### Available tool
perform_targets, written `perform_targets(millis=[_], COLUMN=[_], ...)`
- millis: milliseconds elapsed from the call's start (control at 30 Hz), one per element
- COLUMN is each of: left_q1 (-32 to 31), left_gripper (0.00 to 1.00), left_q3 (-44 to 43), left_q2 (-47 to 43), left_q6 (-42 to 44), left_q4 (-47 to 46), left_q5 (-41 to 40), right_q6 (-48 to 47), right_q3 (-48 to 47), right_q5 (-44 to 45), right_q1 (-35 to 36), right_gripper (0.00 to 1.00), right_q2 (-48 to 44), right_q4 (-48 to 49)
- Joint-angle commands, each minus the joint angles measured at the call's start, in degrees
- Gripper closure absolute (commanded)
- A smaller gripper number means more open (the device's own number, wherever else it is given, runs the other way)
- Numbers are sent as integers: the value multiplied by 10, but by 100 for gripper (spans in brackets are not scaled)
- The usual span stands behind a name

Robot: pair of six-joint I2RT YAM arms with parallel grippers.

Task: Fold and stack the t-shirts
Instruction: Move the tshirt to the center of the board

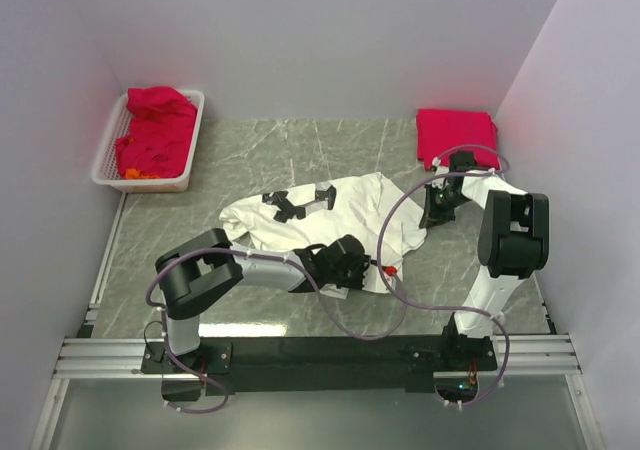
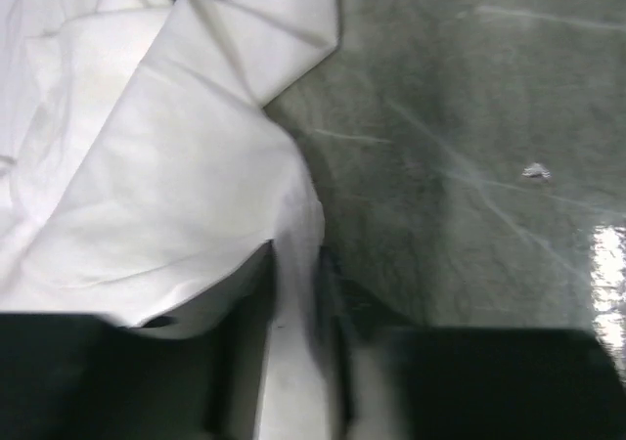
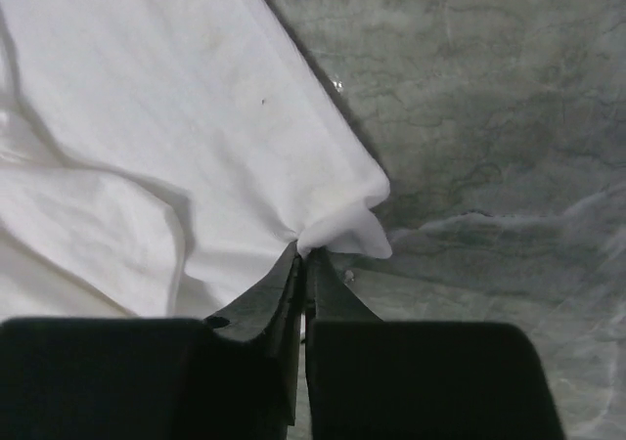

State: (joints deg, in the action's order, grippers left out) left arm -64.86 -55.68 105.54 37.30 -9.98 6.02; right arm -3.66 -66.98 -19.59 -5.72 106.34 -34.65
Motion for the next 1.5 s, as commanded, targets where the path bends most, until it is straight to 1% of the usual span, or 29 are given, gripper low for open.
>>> perform_targets(millis=[0, 33, 100, 133, 233, 300, 333, 400, 433, 467, 500, 533, 567, 600, 633, 700, 733, 800, 900, 933, 1000, 1033, 1100, 1167, 1233, 1300, 1367, 1400, 1467], left_q1=[-2, 3, 10, 21, 59, 84, 117, 159, 207, 231, 255, 310, 340, 370, 431, 486, 534, 569, 615, 635, 661, 665, 664, 653, 583, 508, 462, 417, 379], left_gripper=[75, 82, 87, 90, 97, 99, 99, 99, 99, 99, 99, 99, 99, 99, 99, 99, 99, 99, 96, 83, 70, 58, 53, 50, 50, 50, 47, 46, 42], left_q3=[-25, -20, 0, 3, 26, 47, 59, 101, 117, 146, 159, 170, 195, 209, 224, 260, 264, 248, 166, 110, 54, 20, 13, 33, 71, 106, 161, 177, 214], left_q2=[-6, -42, -93, -143, -243, -310, -334, -398, -418, -434, -460, -471, -480, -496, -502, -496, -485, -427, -330, -307, -258, -254, -283, -322, -377, -426, -459, -466, -470], left_q6=[-15, -20, -41, -50, -91, -93, -88, -55, -37, -19, 17, 38, 62, 118, 144, 200, 212, 212, 167, 155, 158, 167, 203, 215, 218, 193, 154, 144, 118], left_q4=[0, 14, 42, 63, 191, 226, 250, 310, 331, 349, 369, 404, 420, 431, 436, 423, 415, 394, 404, 416, 492, 520, 564, 569, 575, 555, 524, 514, 480], left_q5=[-48, -44, -10, 2, 71, 95, 128, 156, 172, 173, 173, 174, 183, 188, 189, 177, 177, 178, 214, 232, 297, 315, 354, 360, 329, 302, 254, 237, 196], right_q6=[-7, -13, -17, -21, -38, -47, -56, -69, -84, -91, -98, -113, -120, -127, -136, -144, -151, -159, -166, -165, -167, -167, -167, -166, -168, -171, -173, -174, -173], right_q3=[-8, -5, 4, 6, 0, -3, -3, -3, -2, 4, 6, 9, 11, 14, 16, 19, 19, 19, 15, 14, 9, 7, 4, 3, 2, 1, -3, -6, -10], right_q5=[7, 17, 35, 54, 87, 103, 108, 120, 122, 131, 134, 139, 140, 138, 134, 120, 115, 98, 56, 39, 19, 11, 2, -3, -3, 3, 6, 9, 10], right_q1=[-11, -21, -32, -45, -61, -65, -66, -69, -70, -73, -74, -75, -76, -76, -76, -76, -76, -76, -76, -73, -71, -69, -68, -68, -67, -67, -68, -68, -68], right_gripper=[100, 100, 100, 100, 100, 100, 100, 100, 100, 100, 100, 100, 100, 100, 100, 100, 100, 100, 100, 100, 100, 100, 100, 100, 100, 100, 100, 100, 100], right_q2=[12, 5, -22, -31, -60, -67, -69, -77, -81, -87, -89, -90, -91, -92, -94, -94, -94, -94, -98, -101, -105, -112, -117, -124, -127, -130, -133, -134, -136], right_q4=[-18, -20, -16, -16, -25, -29, -30, -39, -40, -40, -40, -41, -45, -45, -46, -54, -56, -63, -76, -83, -93, -96, -108, -115, -121, -125, -131, -133, -139])
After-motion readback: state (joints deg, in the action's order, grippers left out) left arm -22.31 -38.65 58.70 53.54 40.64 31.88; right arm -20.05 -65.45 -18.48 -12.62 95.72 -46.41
